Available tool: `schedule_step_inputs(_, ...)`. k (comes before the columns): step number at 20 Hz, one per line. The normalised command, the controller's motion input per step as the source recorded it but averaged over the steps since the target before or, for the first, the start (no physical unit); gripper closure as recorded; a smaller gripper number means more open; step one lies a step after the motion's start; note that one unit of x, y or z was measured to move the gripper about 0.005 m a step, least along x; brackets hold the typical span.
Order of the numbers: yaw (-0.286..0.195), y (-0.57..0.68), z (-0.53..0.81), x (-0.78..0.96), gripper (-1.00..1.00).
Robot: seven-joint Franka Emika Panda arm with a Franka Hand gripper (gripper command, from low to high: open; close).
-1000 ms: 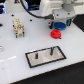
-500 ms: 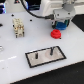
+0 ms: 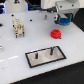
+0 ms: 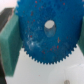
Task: Insert the blue gear onto the right peg, followed by the red gear
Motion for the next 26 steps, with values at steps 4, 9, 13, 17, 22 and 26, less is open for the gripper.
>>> schedule_step_inputs(4,0.000,-0.32,0.54,0.67,1.00)
schedule_step_inputs(9,0.000,-0.27,0.49,0.79,1.00)
schedule_step_inputs(13,0.000,-0.27,0.41,0.83,1.00)
schedule_step_inputs(17,0.000,-0.26,0.37,0.83,1.00)
schedule_step_inputs(22,0.000,-0.26,0.28,0.82,1.00)
schedule_step_inputs(26,0.000,-0.26,0.21,0.80,1.00)
